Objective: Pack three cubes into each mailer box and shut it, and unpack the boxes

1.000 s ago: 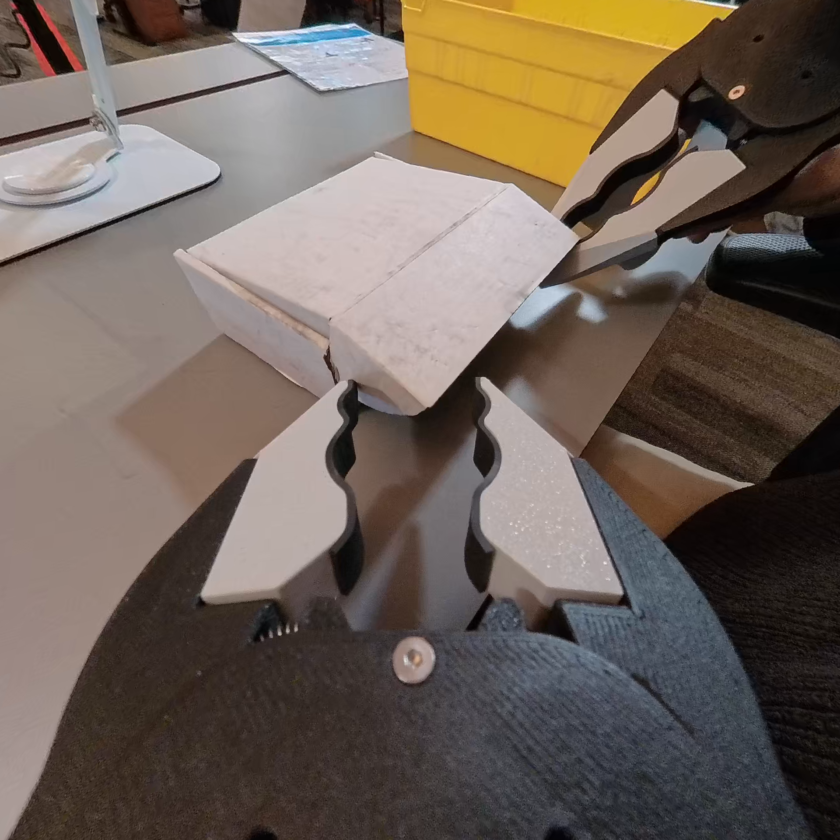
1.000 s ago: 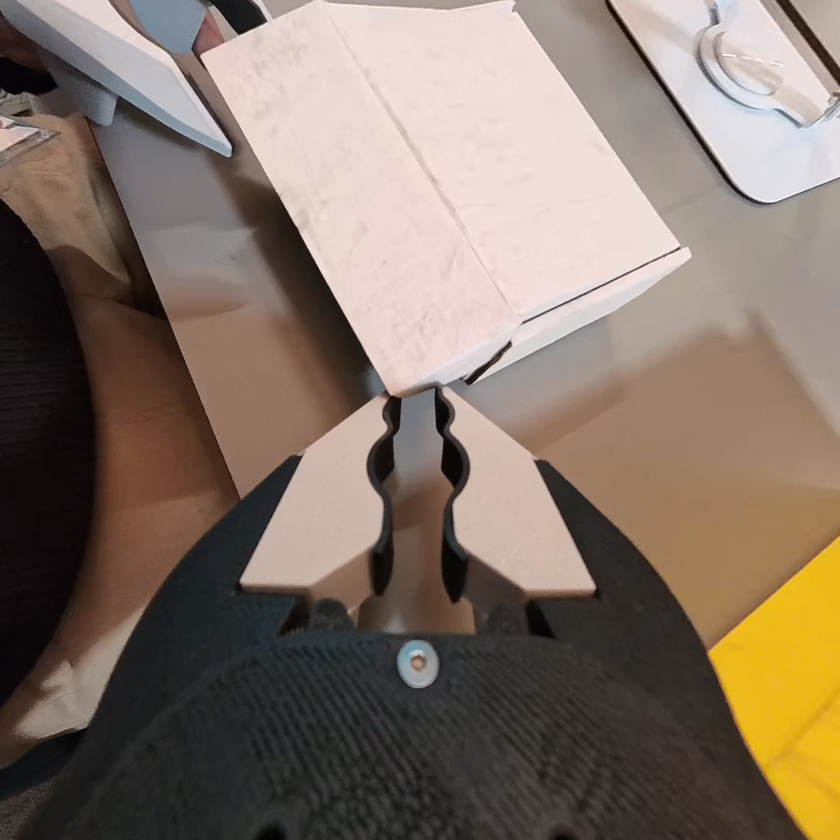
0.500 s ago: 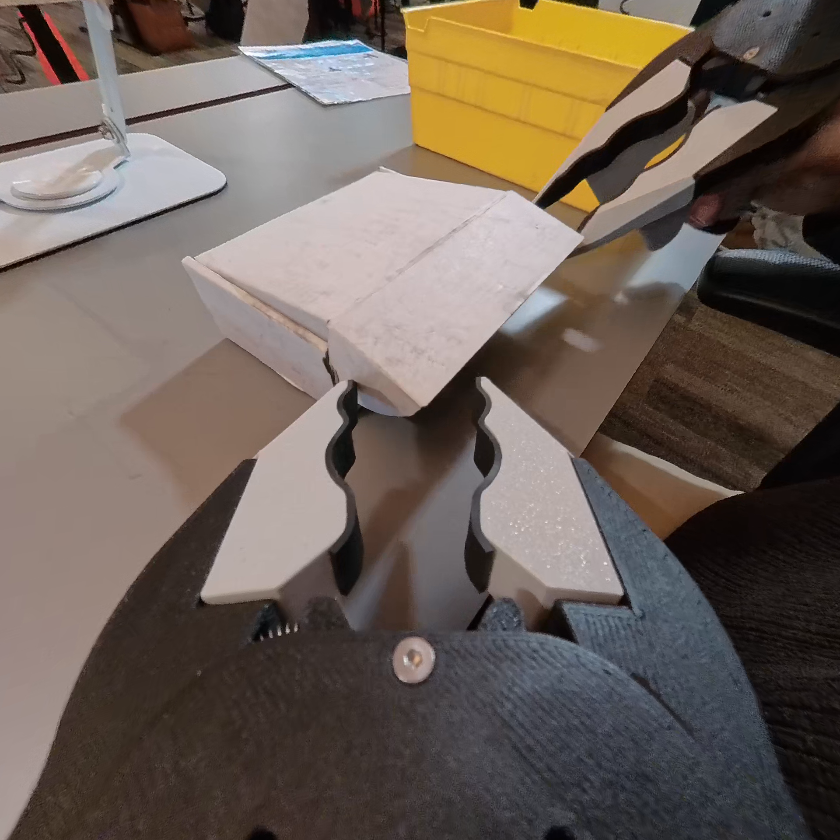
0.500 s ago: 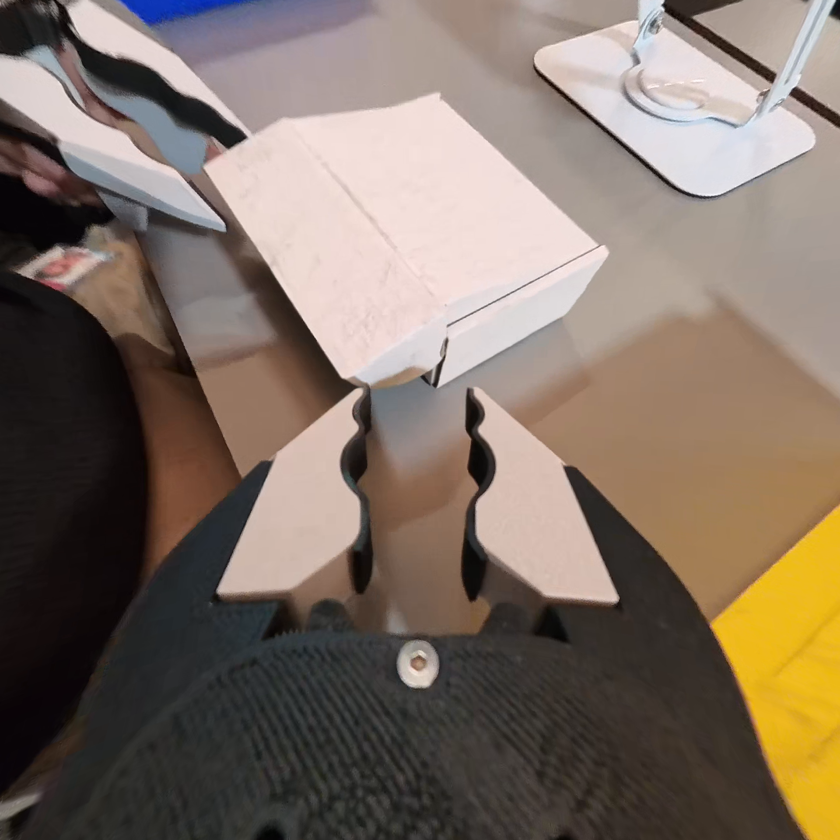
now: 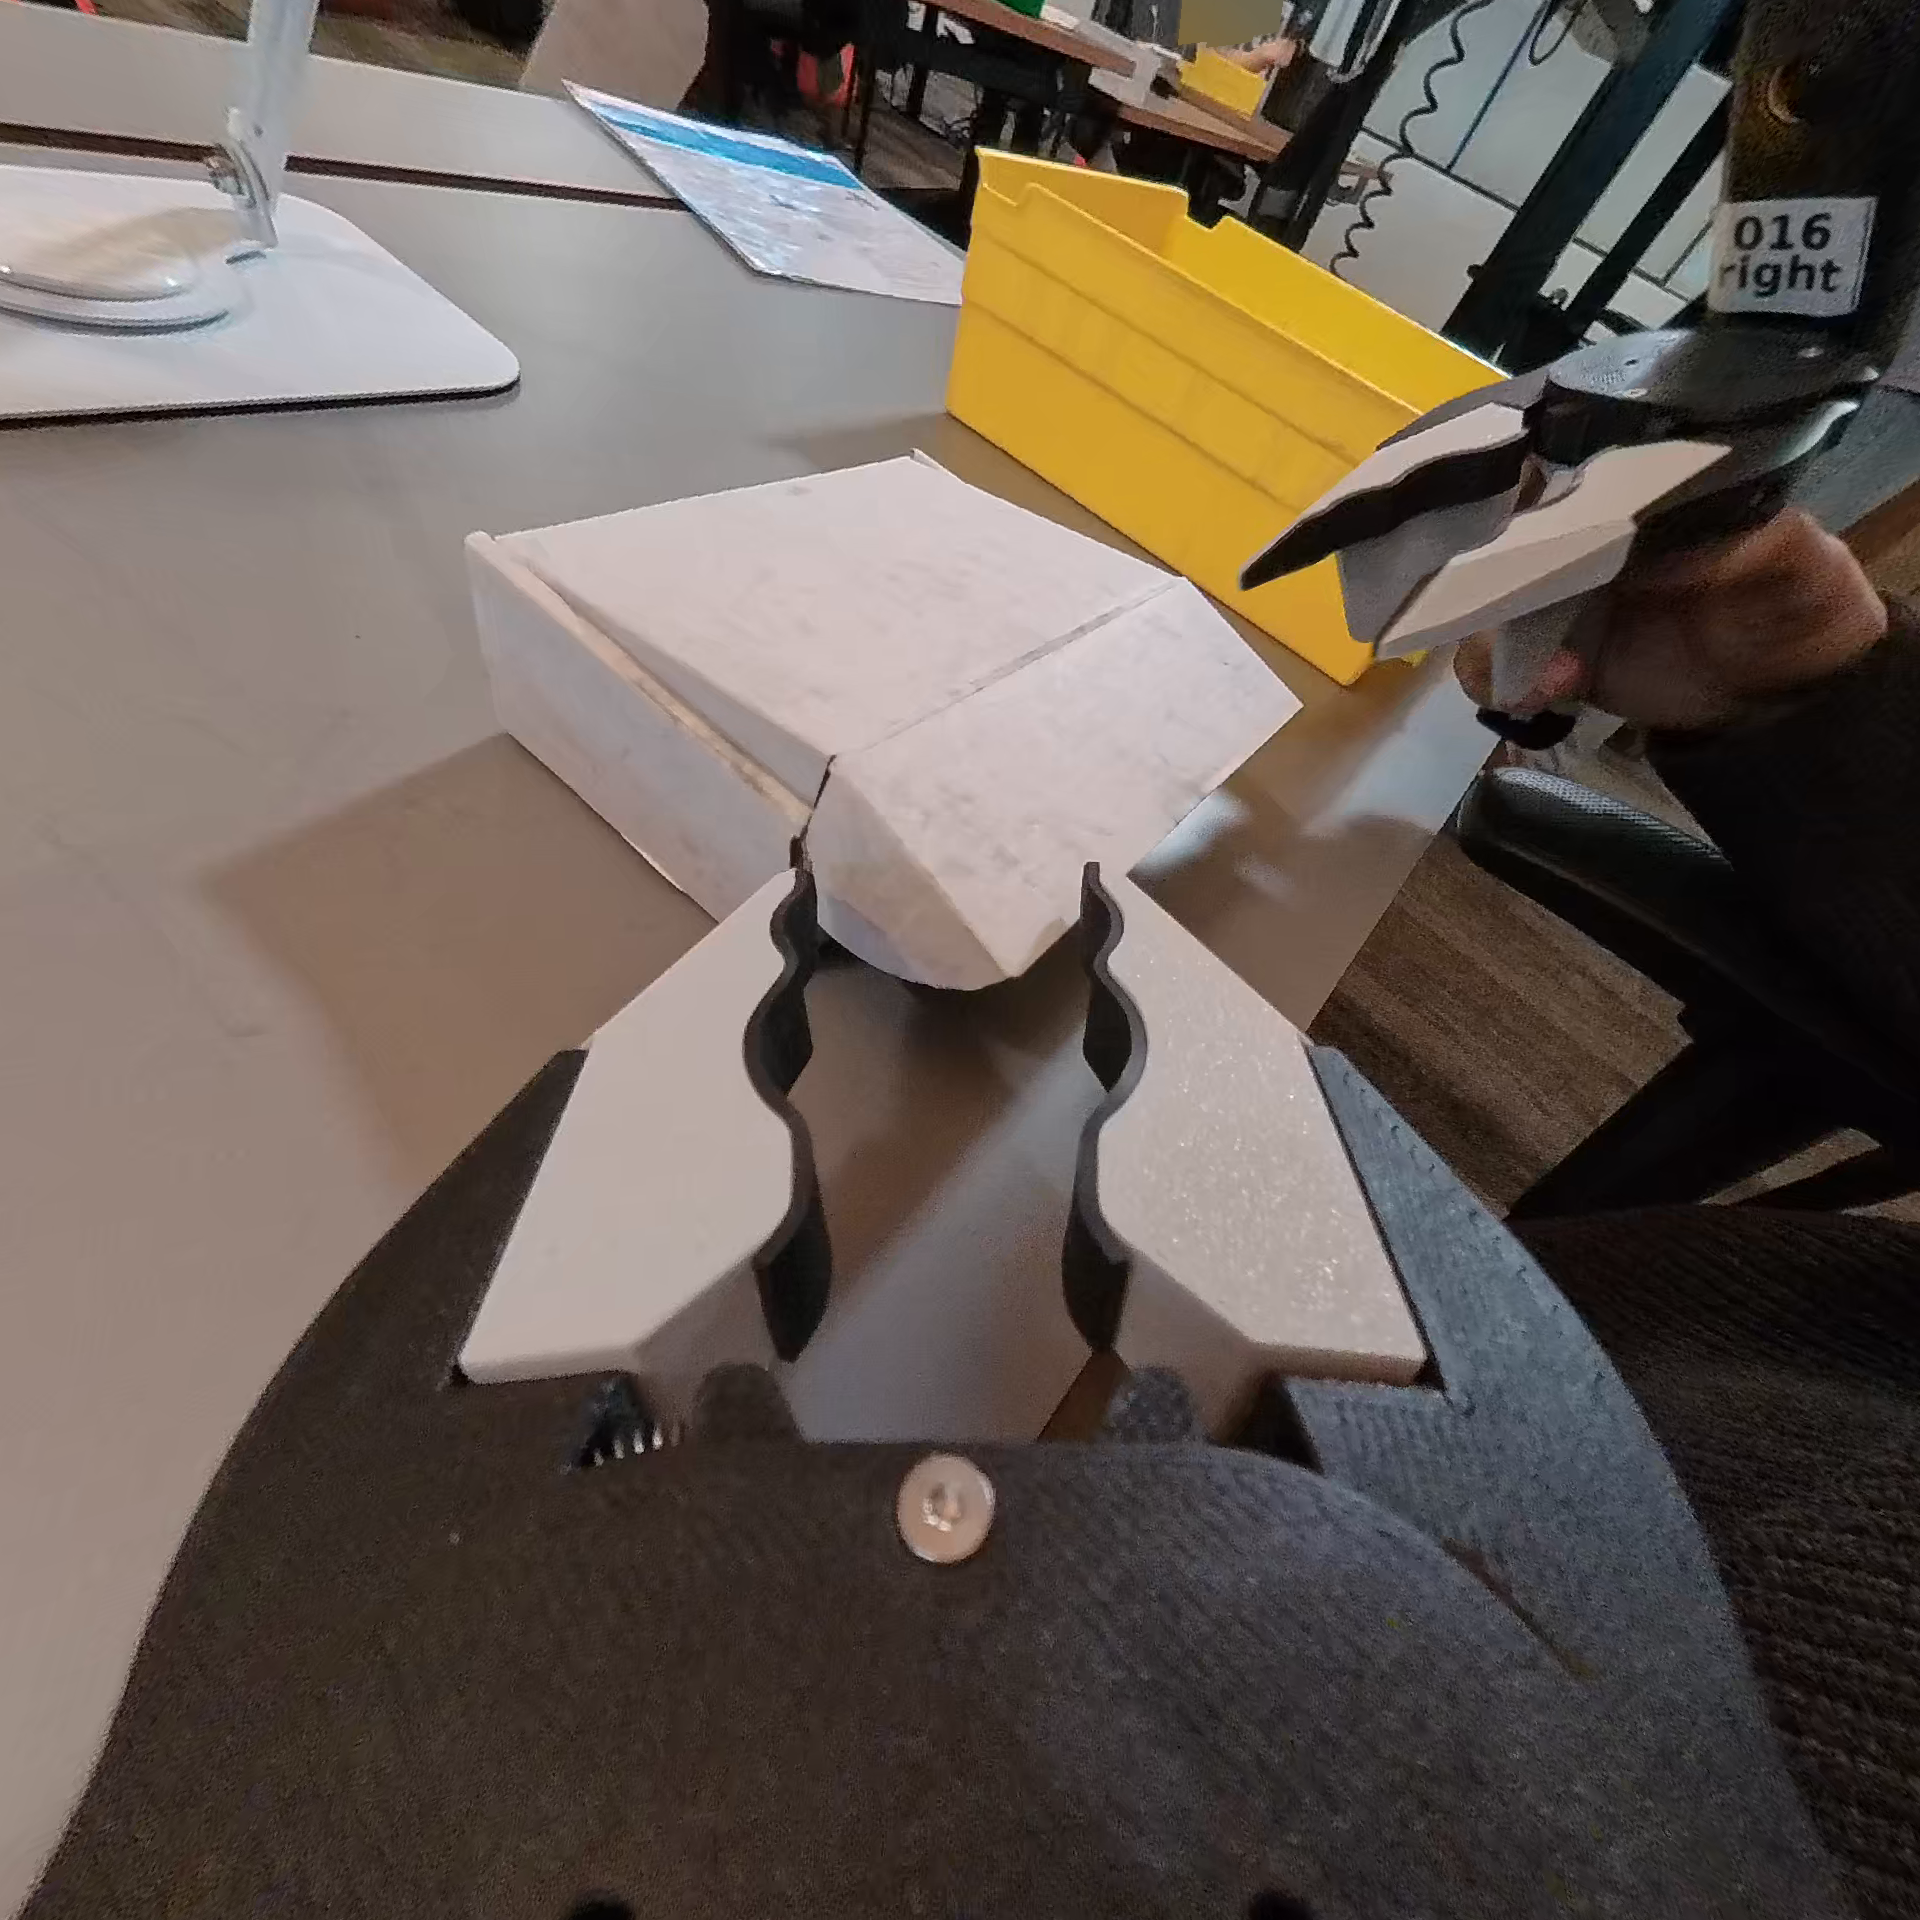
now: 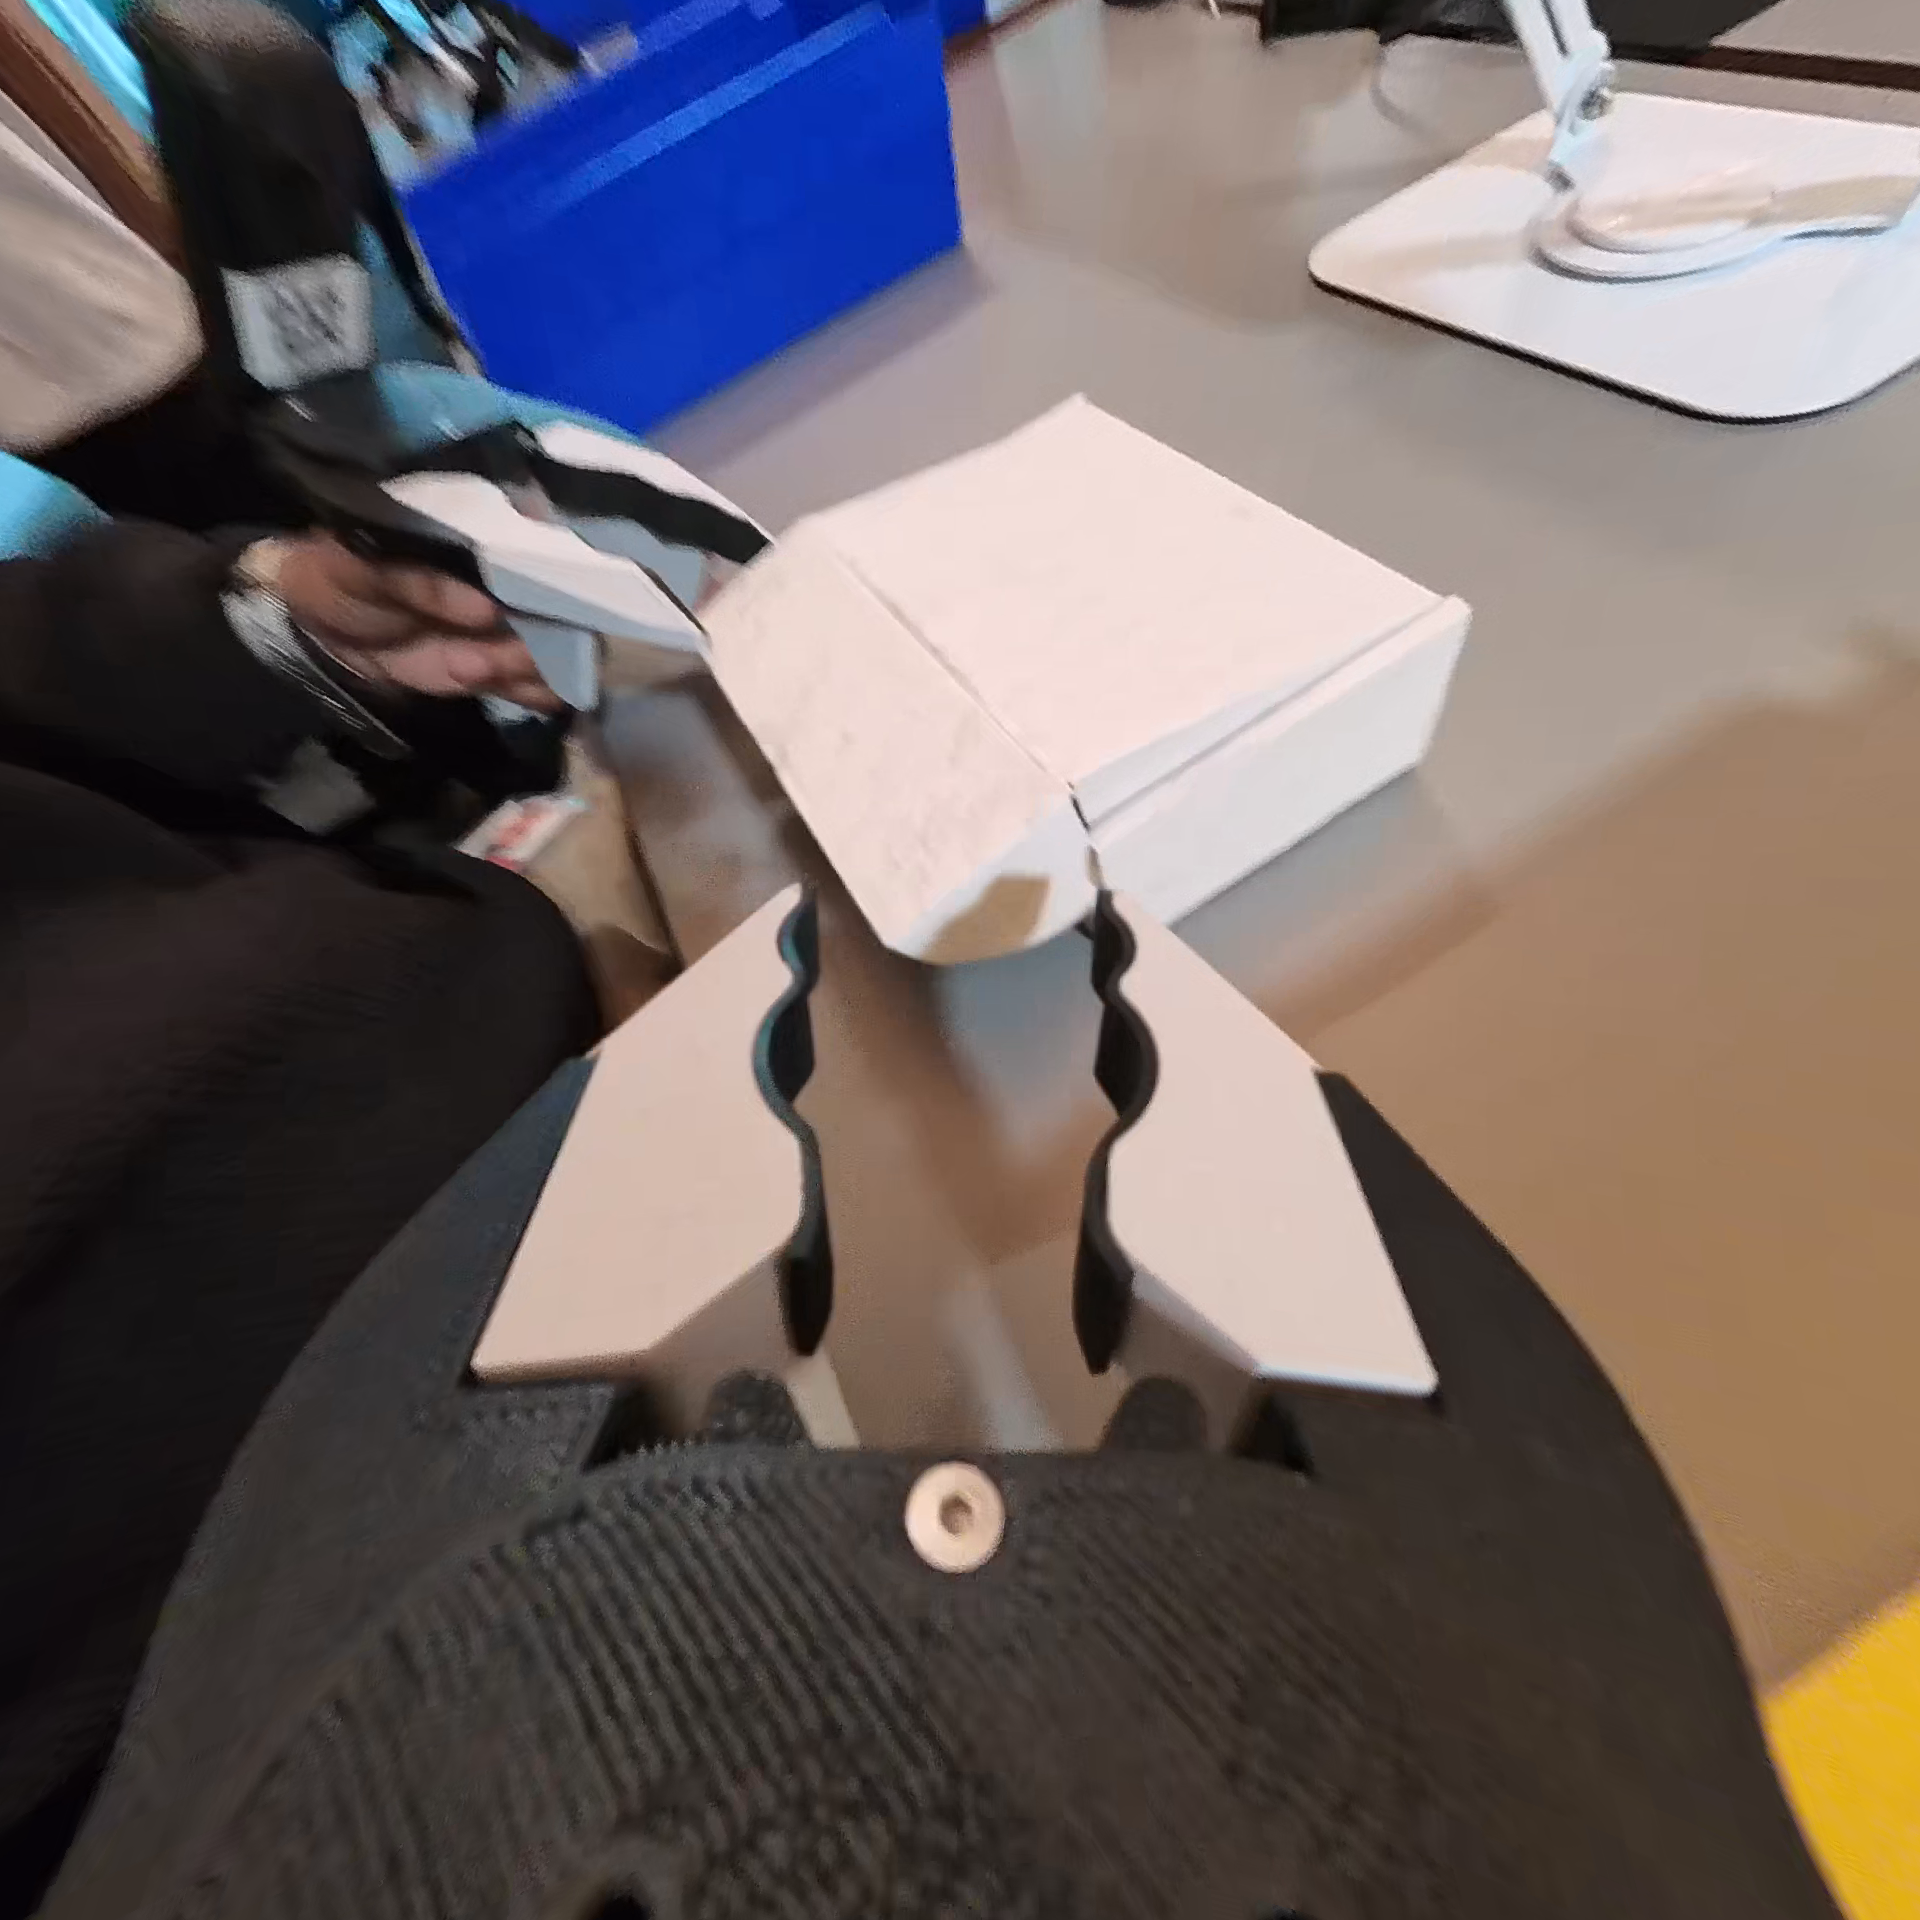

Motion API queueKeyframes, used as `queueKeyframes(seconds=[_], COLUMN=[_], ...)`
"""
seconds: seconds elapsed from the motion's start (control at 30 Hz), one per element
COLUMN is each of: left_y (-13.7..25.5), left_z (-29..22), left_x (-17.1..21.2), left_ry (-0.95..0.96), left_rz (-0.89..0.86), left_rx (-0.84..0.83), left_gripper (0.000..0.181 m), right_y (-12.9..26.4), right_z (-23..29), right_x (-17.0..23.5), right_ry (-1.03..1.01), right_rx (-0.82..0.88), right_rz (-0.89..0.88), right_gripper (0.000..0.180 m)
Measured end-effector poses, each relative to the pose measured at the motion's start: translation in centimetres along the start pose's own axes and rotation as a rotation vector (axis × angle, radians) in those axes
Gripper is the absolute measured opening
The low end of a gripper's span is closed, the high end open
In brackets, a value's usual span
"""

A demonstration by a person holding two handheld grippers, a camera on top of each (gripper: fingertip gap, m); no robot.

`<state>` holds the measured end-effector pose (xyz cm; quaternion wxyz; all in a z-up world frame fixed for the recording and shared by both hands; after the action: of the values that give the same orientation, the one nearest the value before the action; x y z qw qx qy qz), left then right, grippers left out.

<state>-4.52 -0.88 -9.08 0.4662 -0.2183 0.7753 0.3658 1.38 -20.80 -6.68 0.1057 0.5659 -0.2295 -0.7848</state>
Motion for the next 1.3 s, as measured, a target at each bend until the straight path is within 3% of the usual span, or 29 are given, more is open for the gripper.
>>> queueKeyframes(seconds=[0.1, 0.33, 1.3], left_y=[-0.2, -0.7, -1.0], left_z=[-0.1, -0.4, -0.5], left_x=[0.1, 0.3, 0.6], left_ry=[0.007, 0.004, -0.024], left_rz=[0.006, 0.019, 0.028], left_rx=[0.006, 0.005, -0.019], left_gripper=[0.050, 0.049, 0.049], right_y=[-0.5, -2.4, -3.7], right_z=[0.6, 0.4, 0.0], right_x=[-0.3, 0.6, 1.6], right_ry=[-0.084, -0.150, -0.156], right_rx=[-0.090, -0.070, -0.015], right_rz=[-0.032, 0.037, 0.139], right_gripper=[0.056, 0.057, 0.051])
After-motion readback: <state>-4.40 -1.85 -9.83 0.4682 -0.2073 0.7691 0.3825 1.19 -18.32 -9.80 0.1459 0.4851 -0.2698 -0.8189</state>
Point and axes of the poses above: each gripper's, where its closed fingertips meet, y back along the fingers, x out of its underside, z = x × y across the jaws, the point moved 4 cm from there along y, back along the fingers, and after that the axes turned 3 degrees about z, right-handed, at the moved point
